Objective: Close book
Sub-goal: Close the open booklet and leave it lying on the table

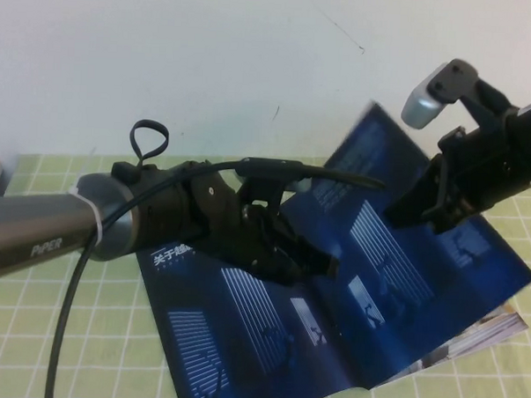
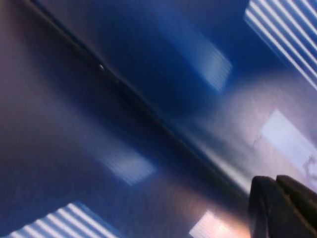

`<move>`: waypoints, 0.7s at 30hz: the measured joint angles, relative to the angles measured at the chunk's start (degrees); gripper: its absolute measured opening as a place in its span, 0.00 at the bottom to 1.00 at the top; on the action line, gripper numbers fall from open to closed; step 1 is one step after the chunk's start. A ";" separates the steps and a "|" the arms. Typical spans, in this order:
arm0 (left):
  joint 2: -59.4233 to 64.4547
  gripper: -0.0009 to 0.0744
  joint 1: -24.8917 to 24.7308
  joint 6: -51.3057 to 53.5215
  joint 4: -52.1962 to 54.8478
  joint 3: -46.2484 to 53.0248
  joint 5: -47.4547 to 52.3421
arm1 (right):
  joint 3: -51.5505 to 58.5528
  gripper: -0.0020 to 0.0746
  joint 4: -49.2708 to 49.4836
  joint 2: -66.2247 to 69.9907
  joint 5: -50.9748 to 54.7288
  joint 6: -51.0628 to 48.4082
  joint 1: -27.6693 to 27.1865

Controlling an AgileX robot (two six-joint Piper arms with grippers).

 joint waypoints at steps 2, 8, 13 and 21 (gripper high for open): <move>0.00 0.01 0.00 -2.70 4.19 0.00 1.72 | 0.02 0.02 0.00 1.32 0.14 -0.29 0.00; -0.41 0.01 -0.04 -24.52 30.90 0.12 10.47 | 0.02 0.02 -5.41 8.40 -2.04 0.28 0.00; -3.55 0.01 -0.04 -41.63 49.75 2.99 19.35 | 0.02 0.02 -12.96 16.59 -6.50 5.51 0.00; -5.02 0.01 -0.04 -52.48 59.17 9.91 21.77 | -0.18 0.02 -14.21 23.55 -7.22 7.35 0.00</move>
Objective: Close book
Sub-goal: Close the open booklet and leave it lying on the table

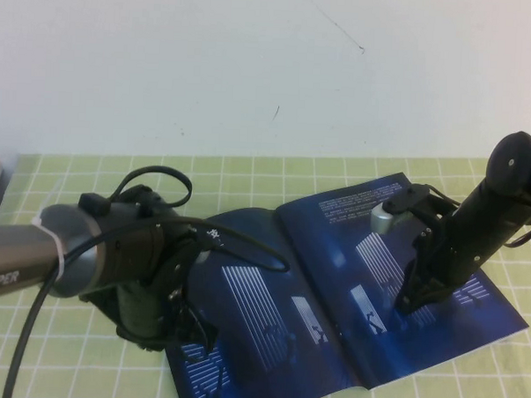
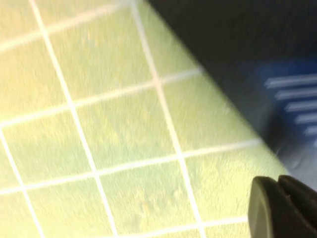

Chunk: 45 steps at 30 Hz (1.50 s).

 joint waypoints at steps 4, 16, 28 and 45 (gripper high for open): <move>0.00 0.01 0.00 -2.28 0.00 1.91 -1.34 | -0.31 0.02 0.00 0.21 0.22 0.53 0.00; -0.12 0.01 0.00 -1.70 -6.02 2.13 -8.37 | -0.39 0.02 0.00 0.21 0.46 0.67 0.00; -1.98 0.01 0.37 -1.82 -6.69 2.26 -4.12 | -0.39 0.02 0.32 0.21 0.56 0.67 -0.04; 2.28 0.01 4.50 7.27 -17.17 2.50 -7.63 | -0.39 0.02 1.16 0.34 0.67 0.67 -0.17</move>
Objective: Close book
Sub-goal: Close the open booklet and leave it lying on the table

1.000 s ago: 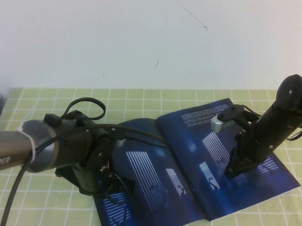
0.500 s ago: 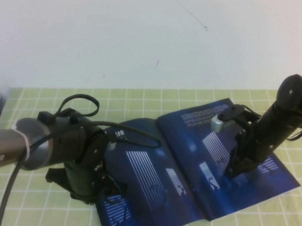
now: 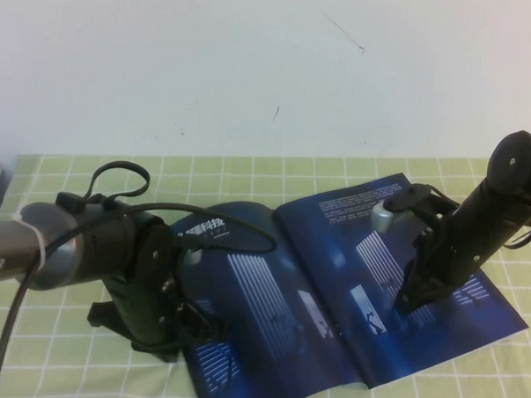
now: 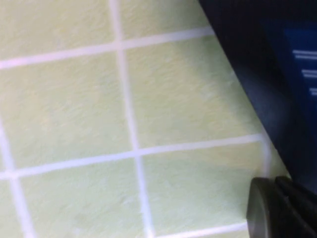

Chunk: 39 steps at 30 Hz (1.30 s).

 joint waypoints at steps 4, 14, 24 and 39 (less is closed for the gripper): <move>0.44 0.01 0.14 4.35 -5.94 -0.10 -3.86 | 0.00 0.02 1.19 0.21 0.18 0.00 -0.34; 1.71 0.01 -0.22 18.79 -24.58 0.00 -16.76 | 0.00 0.02 5.27 0.54 0.23 -0.10 -0.34; 2.02 0.01 -0.45 40.27 -45.50 -8.14 -19.64 | 0.45 0.02 4.76 -15.64 -1.68 -0.07 -1.81; 2.29 0.01 -0.49 53.11 -40.19 -27.50 -1.38 | 0.57 0.02 -20.04 -50.76 10.45 15.75 -4.85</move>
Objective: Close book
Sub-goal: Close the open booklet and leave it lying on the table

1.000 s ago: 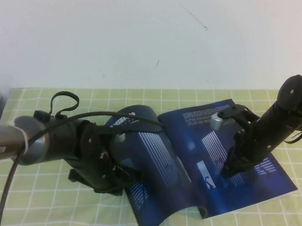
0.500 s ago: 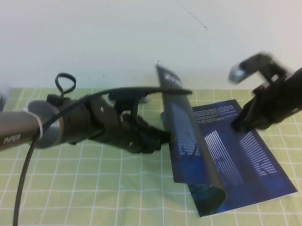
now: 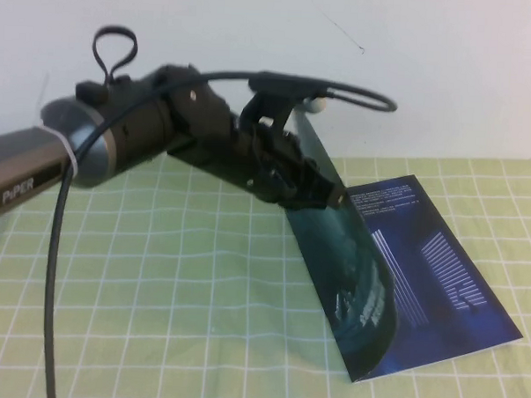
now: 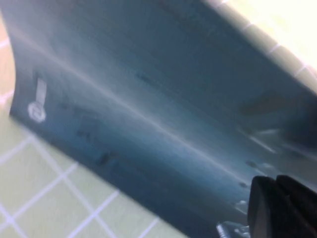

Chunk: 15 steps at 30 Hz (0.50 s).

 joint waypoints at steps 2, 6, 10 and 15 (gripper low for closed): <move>0.00 0.01 0.00 1.32 -0.29 -2.43 2.14 | 0.00 0.02 -2.41 -4.22 2.68 3.38 0.00; 1.13 0.01 0.00 6.96 -6.86 -4.53 2.61 | 0.00 0.02 -3.45 -11.47 8.23 9.23 0.00; 5.14 0.01 0.00 10.24 -11.72 -4.94 5.28 | 0.11 0.02 -3.66 -17.57 11.85 12.23 0.00; 9.46 0.01 0.00 9.62 -11.22 -4.94 9.30 | 0.11 0.02 -4.19 -24.87 11.85 12.35 0.00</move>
